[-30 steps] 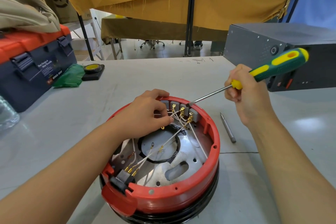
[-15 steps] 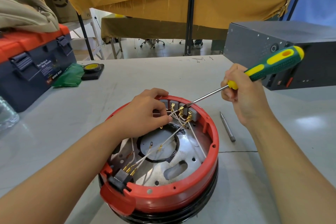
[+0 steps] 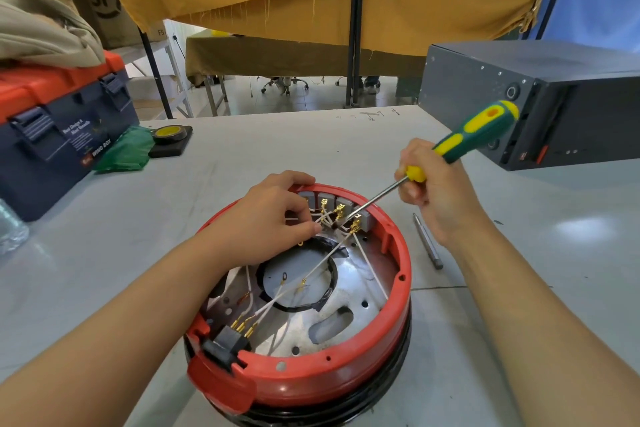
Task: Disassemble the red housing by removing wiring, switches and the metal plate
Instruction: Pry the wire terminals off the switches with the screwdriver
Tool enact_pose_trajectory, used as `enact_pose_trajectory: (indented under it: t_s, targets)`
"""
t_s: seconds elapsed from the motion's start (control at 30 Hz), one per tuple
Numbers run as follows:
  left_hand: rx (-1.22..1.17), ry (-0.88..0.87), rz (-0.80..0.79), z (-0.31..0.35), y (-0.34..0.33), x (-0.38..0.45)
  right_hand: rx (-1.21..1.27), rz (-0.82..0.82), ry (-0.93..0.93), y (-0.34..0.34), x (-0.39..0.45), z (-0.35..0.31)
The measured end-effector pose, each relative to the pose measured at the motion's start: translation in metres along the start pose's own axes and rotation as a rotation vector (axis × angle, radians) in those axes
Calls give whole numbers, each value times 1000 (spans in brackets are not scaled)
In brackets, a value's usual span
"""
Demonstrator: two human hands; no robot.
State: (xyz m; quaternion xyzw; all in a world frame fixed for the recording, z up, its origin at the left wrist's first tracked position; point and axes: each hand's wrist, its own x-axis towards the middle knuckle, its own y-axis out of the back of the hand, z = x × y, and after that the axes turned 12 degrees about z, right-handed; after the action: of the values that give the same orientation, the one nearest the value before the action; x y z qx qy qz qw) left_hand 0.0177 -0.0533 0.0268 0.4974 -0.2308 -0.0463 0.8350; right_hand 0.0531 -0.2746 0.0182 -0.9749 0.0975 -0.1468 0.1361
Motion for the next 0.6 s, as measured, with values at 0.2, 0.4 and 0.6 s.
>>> enact_pose_trajectory:
  t_s: [0.2, 0.4, 0.6]
  targets:
    - [-6, 4, -2, 0, 0, 0, 34, 116, 74, 11, 5, -9]
    - [-2, 4, -8, 0, 0, 0, -40, 81, 142, 8, 1, -14]
    - [2, 5, -6, 0, 0, 0, -119, 39, 228, 4, -5, -21]
